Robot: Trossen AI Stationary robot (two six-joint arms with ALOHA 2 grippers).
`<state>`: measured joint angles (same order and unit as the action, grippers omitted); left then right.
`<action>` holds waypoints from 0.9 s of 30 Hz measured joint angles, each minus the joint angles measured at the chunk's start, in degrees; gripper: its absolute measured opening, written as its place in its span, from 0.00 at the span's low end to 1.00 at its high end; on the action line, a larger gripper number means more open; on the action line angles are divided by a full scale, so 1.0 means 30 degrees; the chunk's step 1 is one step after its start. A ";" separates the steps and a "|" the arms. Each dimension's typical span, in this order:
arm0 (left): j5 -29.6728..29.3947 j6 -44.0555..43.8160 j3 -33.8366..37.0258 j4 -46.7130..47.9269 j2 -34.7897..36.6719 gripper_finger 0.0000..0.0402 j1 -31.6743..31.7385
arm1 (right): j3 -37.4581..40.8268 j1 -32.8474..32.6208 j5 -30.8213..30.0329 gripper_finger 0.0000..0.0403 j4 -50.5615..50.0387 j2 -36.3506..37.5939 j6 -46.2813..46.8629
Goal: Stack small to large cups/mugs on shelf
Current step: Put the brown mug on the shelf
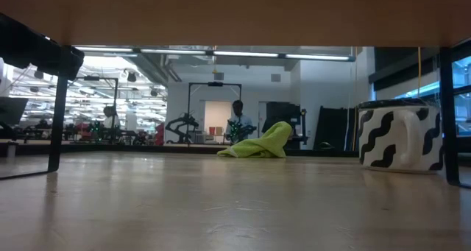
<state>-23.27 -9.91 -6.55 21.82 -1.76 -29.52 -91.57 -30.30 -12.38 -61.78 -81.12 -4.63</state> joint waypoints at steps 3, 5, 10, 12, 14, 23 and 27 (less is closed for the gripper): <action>0.0000 0.0000 0.0000 0.0000 0.0007 0.17 -0.0005 | 0.0000 0.0031 0.1286 0.10 0.0344 -0.1377 -0.2282; 0.0000 0.0000 -0.0007 0.0000 0.0000 0.17 0.0000 | 0.0007 0.0019 0.1659 0.10 -0.0217 -0.2351 -0.3610; 0.0000 -0.0003 0.0000 0.0000 0.0000 0.17 0.0002 | -0.0662 0.0026 0.1408 0.10 -0.1363 -0.3848 -0.5705; 0.0000 0.0000 -0.0007 0.0000 0.0000 0.17 -0.0005 | -0.1279 -0.0013 0.1206 0.10 -0.1239 -0.4135 -0.6509; 0.0000 0.0000 -0.0005 -0.0005 0.0000 0.17 -0.0003 | -0.1907 -0.0046 0.0764 0.10 -0.1144 -0.4354 -0.7373; 0.0000 0.0000 0.0000 0.0000 0.0002 0.17 -0.0001 | -0.3622 -0.0056 0.2450 0.10 -0.3659 -0.5813 -0.9055; 0.0000 0.0000 -0.0002 0.0000 0.0005 0.17 -0.0006 | -0.3361 -0.0261 0.2421 0.10 -0.4176 -0.6367 -0.9833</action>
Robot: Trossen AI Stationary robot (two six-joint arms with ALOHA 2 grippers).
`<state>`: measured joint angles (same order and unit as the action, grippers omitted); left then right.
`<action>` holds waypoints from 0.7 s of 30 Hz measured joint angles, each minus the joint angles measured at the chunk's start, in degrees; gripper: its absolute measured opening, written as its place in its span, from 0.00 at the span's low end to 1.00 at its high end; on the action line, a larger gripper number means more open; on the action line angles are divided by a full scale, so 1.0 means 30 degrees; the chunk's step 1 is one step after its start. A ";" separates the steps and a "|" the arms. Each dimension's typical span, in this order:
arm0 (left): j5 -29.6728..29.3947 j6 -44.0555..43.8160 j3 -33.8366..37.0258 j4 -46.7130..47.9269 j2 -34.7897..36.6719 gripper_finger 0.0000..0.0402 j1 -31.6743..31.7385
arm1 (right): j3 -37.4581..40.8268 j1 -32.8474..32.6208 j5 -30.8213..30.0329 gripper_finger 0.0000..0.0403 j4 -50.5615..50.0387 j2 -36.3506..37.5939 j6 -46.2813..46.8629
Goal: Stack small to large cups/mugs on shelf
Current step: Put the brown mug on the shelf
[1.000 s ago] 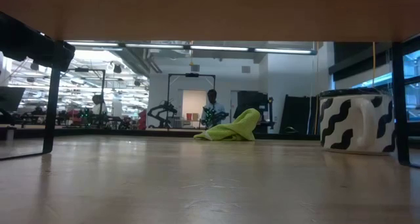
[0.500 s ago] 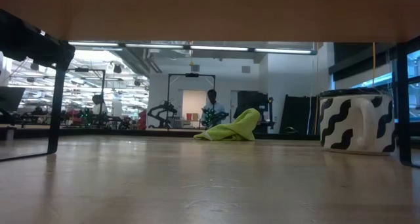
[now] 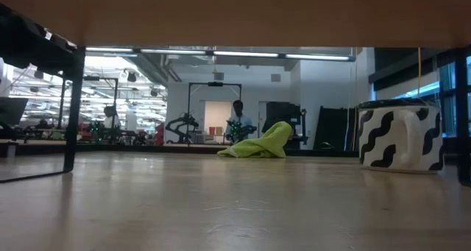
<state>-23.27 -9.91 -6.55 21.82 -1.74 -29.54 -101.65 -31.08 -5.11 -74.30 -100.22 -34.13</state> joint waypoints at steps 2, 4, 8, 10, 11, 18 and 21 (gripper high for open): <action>0.0000 0.0000 -0.0005 0.0000 0.0002 0.17 0.0000 | 0.0048 -0.0168 -0.0010 0.10 0.0244 -0.0115 -0.0330; 0.0000 0.0000 0.0002 0.0000 -0.0005 0.17 0.0007 | 0.0060 -0.0303 0.0069 0.10 0.0510 -0.0161 -0.0489; 0.0000 0.0000 0.0000 0.0000 -0.0005 0.17 0.0001 | 0.0082 -0.0733 -0.0335 0.11 0.0753 -0.0169 -0.1102; 0.0000 0.0000 -0.0001 0.0000 -0.0005 0.17 0.0003 | 0.0095 -0.0950 -0.0387 0.13 0.0896 -0.0186 -0.1260; 0.0000 0.0000 -0.0005 0.0000 0.0002 0.17 0.0000 | 0.0105 -0.1028 -0.0374 0.15 0.0934 -0.0193 -0.1222; 0.0000 -0.0007 0.0002 0.0000 -0.0005 0.17 0.0007 | 0.0111 -0.1126 -0.0412 0.25 0.1567 -0.0198 -0.0692; 0.0000 0.0000 0.0002 0.0000 -0.0002 0.17 0.0004 | 0.0111 -0.1119 -0.0428 0.30 0.1581 -0.0198 -0.0685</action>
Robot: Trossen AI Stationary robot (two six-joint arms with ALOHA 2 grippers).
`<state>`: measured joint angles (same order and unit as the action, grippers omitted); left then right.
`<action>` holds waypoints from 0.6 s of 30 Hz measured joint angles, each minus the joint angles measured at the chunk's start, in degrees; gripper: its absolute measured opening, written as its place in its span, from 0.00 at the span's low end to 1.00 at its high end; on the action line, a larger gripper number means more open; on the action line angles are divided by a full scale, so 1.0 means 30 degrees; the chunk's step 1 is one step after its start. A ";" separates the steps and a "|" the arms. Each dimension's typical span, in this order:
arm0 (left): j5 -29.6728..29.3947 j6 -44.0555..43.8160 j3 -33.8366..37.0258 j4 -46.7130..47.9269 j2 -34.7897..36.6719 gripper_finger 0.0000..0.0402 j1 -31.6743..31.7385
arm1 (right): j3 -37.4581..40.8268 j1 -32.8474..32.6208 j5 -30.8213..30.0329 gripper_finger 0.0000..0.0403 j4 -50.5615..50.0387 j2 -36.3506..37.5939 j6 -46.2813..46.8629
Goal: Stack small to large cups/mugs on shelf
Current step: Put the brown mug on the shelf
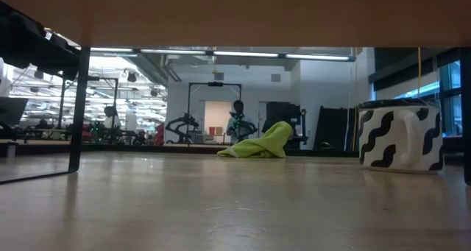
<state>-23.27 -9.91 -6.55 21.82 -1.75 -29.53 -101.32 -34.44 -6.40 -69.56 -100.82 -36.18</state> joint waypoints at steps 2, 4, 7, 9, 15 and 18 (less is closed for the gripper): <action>0.0000 -0.0002 0.0000 0.0000 -0.0001 0.17 -0.0001 | 0.0000 -0.0006 -0.0703 0.34 0.0000 0.0000 0.0007; 0.0000 -0.0001 0.0000 0.0000 0.0003 0.17 -0.0003 | -0.0039 0.0018 -0.1910 0.36 -0.0021 0.0041 0.0019; 0.0000 -0.0007 0.0000 0.0000 -0.0003 0.17 0.0003 | -0.0796 0.0333 -0.3559 0.38 -0.0013 0.0044 0.0056; 0.0000 0.0000 -0.0003 0.0000 -0.0003 0.17 -0.0004 | -0.1719 0.0589 -0.3680 0.38 -0.0062 0.0066 0.0500; 0.0000 0.0000 0.0000 0.0000 -0.0003 0.17 -0.0002 | -0.4906 0.0867 -0.2209 0.31 -0.1496 0.0102 0.3117; 0.0000 -0.0001 -0.0003 0.0000 -0.0003 0.17 -0.0002 | -0.5621 0.0874 -0.0380 0.24 -0.1347 0.0109 0.6097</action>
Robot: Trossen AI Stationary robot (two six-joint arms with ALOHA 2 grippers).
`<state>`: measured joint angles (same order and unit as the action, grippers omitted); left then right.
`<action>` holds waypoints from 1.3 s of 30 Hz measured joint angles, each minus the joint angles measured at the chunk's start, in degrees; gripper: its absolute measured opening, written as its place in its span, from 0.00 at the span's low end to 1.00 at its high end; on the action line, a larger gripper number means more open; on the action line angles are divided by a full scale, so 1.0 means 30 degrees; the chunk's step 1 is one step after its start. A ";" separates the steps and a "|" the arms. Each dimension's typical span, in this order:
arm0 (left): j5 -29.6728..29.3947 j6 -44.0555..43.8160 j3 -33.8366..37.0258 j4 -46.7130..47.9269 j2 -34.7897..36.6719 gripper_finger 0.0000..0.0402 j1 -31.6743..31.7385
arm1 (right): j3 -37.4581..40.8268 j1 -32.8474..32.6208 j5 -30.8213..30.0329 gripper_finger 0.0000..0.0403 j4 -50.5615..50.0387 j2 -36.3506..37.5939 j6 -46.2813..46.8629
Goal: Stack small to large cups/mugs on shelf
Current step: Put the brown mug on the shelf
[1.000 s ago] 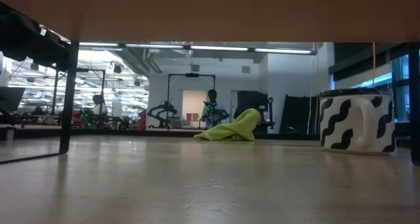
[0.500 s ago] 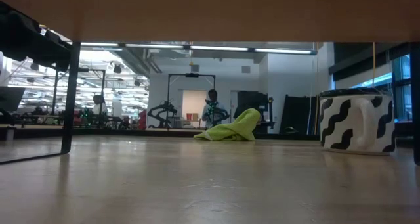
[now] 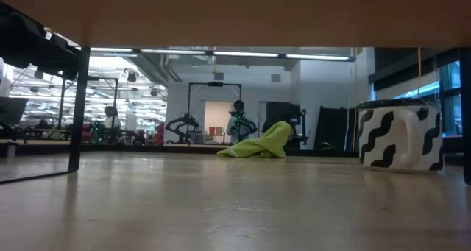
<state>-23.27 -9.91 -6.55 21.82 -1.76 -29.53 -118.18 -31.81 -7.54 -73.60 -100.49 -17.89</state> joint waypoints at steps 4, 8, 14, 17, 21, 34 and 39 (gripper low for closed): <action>0.0000 0.0001 0.0003 0.0000 0.0002 0.17 0.0002 | 0.0706 -0.0004 0.2747 0.12 0.1605 -0.0055 0.5517; 0.0000 -0.0005 0.0002 0.0000 0.0000 0.17 -0.0003 | 0.2083 0.0023 0.3073 0.02 0.4561 -0.0087 0.9930; 0.0000 0.0001 -0.0002 0.0000 0.0005 0.17 0.0000 | 0.4476 0.1263 0.1958 0.01 0.7112 -0.0109 1.3495; 0.0000 -0.0003 -0.0001 0.0000 0.0000 0.17 0.0005 | 0.5315 0.2232 -0.0219 0.01 0.6545 -0.0109 1.3603; 0.0000 0.0001 -0.0005 0.0000 0.0000 0.17 0.0001 | 0.5810 0.3910 -0.1956 0.01 0.4830 -0.0109 1.3948; 0.0000 0.0001 0.0002 0.0000 0.0000 0.17 0.0004 | 0.6094 0.5087 0.0368 0.02 0.1545 -0.0109 1.6298; 0.0000 -0.0003 0.0003 0.0000 0.0004 0.17 0.0005 | 0.6094 0.4224 0.0443 0.02 0.1275 -0.0109 1.7234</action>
<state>-23.27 -9.92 -6.55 21.82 -1.75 -29.52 -99.90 -19.14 -6.21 -69.78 -100.82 33.81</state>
